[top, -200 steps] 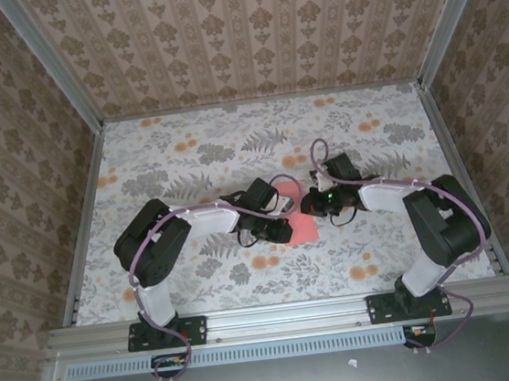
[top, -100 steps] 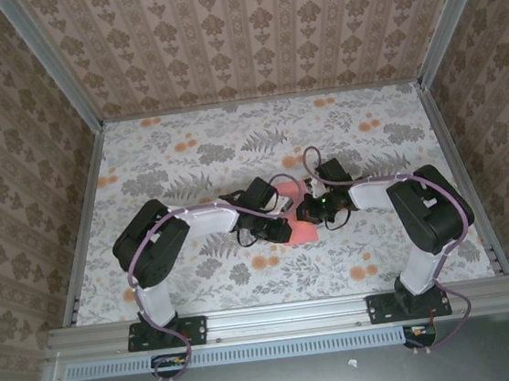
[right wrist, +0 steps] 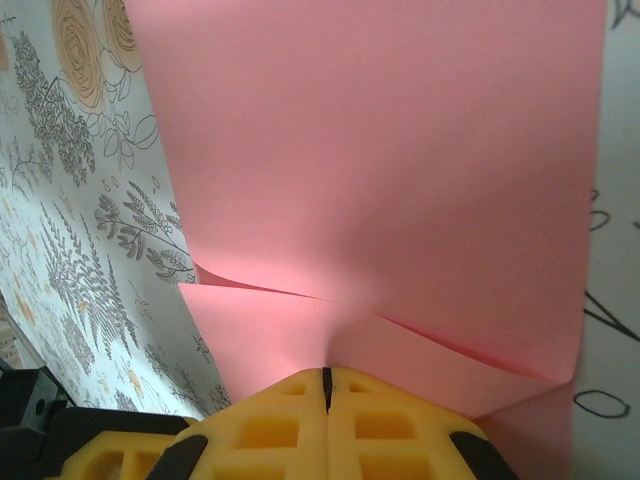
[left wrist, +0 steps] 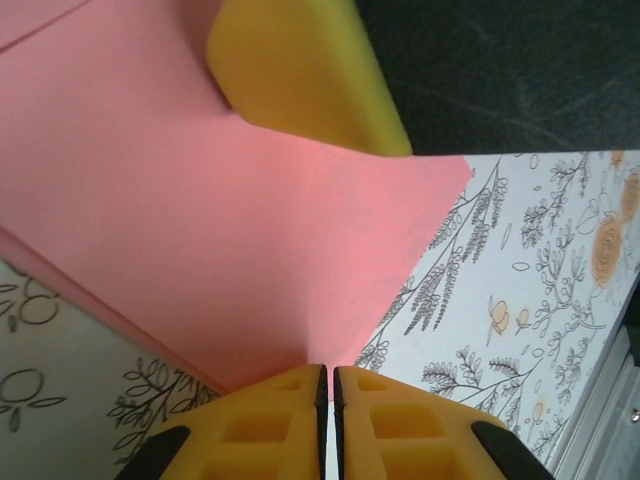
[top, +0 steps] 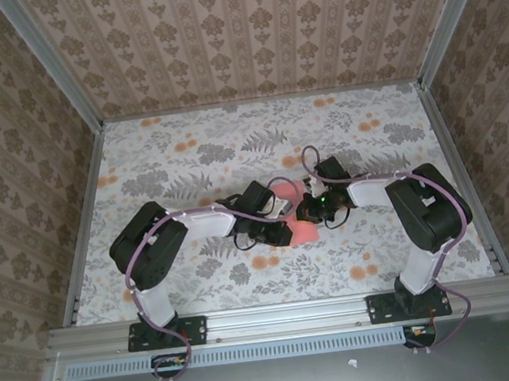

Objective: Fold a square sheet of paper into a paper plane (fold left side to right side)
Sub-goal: Fold the triangle a second time at the center of the table.

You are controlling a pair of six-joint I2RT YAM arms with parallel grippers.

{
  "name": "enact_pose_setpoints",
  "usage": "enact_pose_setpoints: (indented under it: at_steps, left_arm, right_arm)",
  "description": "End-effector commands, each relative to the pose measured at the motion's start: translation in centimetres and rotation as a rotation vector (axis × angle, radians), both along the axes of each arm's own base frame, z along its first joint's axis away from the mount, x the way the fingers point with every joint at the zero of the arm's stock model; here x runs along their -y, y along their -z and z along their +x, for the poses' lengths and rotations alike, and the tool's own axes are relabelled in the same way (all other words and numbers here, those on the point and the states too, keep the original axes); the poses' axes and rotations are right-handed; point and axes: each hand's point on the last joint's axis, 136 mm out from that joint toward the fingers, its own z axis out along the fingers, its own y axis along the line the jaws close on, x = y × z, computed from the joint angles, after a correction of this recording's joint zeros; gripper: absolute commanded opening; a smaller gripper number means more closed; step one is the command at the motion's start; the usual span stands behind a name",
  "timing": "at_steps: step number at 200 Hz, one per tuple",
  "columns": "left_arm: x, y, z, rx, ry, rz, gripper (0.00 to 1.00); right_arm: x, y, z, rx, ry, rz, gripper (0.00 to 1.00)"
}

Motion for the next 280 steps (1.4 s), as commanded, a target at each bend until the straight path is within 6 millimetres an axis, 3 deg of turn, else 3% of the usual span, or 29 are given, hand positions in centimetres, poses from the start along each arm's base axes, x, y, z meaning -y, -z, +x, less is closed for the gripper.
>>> enact_pose_setpoints:
  at_steps: [1, 20, 77, 280]
  left_arm:
    - [0.2, -1.0, -0.1, -0.013, -0.004, -0.046, 0.13]
    - [-0.1, -0.9, 0.1, -0.017, -0.020, -0.045, 0.13]
    - [0.6, -3.2, 0.0, 0.013, 0.001, -0.102, 0.13]
    - [-0.8, 1.8, -1.3, -0.056, 0.005, 0.025, 0.13]
  right_arm:
    - [1.5, 2.4, -1.4, -0.077, 0.006, -0.102, 0.00]
    - [1.6, 2.4, -1.5, -0.077, 0.004, -0.106, 0.00]
    - [1.7, 2.5, -1.5, -0.081, 0.001, -0.120, 0.00]
    - [2.2, 2.9, -1.9, -0.100, -0.009, -0.152, 0.00]
